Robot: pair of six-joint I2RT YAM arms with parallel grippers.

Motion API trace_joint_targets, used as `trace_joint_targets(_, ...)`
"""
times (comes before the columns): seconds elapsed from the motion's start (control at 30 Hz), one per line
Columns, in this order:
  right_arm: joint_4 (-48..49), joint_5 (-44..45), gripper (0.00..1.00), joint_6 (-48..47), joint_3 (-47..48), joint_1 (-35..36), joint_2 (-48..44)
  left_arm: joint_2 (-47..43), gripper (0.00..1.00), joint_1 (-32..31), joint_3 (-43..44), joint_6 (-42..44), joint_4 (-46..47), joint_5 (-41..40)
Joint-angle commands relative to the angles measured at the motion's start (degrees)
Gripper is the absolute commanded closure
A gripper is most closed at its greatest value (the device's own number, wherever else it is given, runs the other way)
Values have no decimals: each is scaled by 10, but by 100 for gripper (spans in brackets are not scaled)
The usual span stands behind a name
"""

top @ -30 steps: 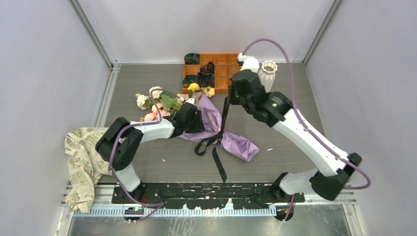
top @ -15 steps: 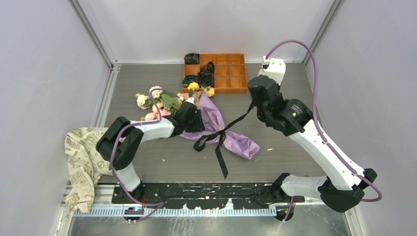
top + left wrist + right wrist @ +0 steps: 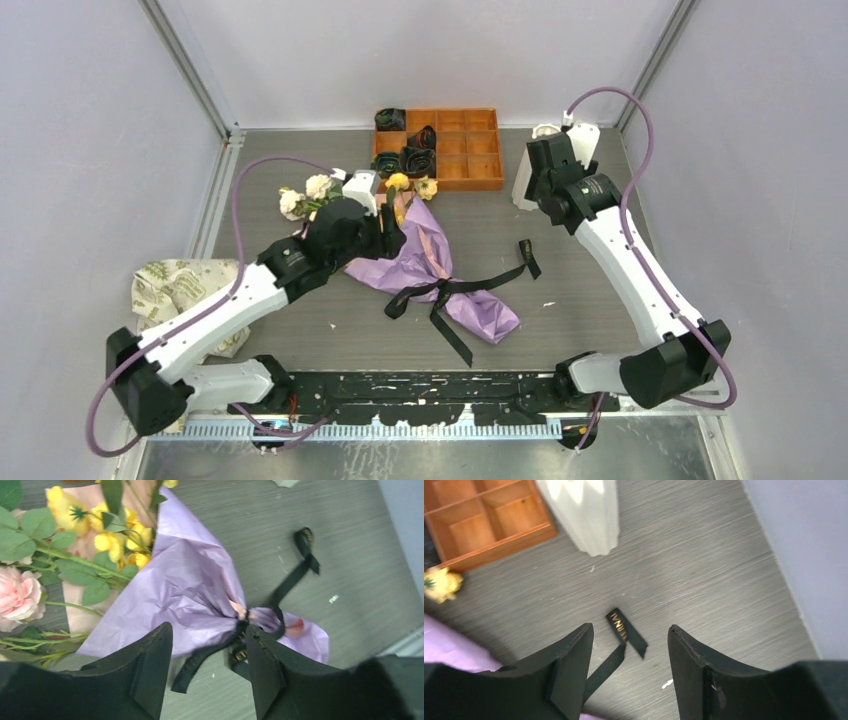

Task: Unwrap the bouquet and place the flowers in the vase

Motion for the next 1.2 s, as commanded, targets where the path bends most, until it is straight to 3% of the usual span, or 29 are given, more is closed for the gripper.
trace_joint_targets(0.0, 51, -59, 38, 19, -23, 4, -59, -25, 49, -31, -29, -1, -24, 38)
trace_joint_targets(0.13, 49, -85, 38, 23, -45, 4, -95, -5, 59, -119, -49, -18, -8, 23)
trace_joint_targets(0.27, 49, -122, 38, 35, -66, 4, -124, 52, 59, -203, -42, -21, -15, -42)
trace_joint_targets(0.37, 48, -138, 38, 41, -78, 4, -143, 98, 59, -233, -35, -25, -9, -76)
trace_joint_targets(0.63, 45, -156, 38, 46, -96, 4, -168, 199, 57, -237, -18, -13, 43, -113)
trace_joint_targets(1.17, 52, -172, 38, 47, -112, 4, -175, 308, 55, -237, 22, -17, 80, -82)
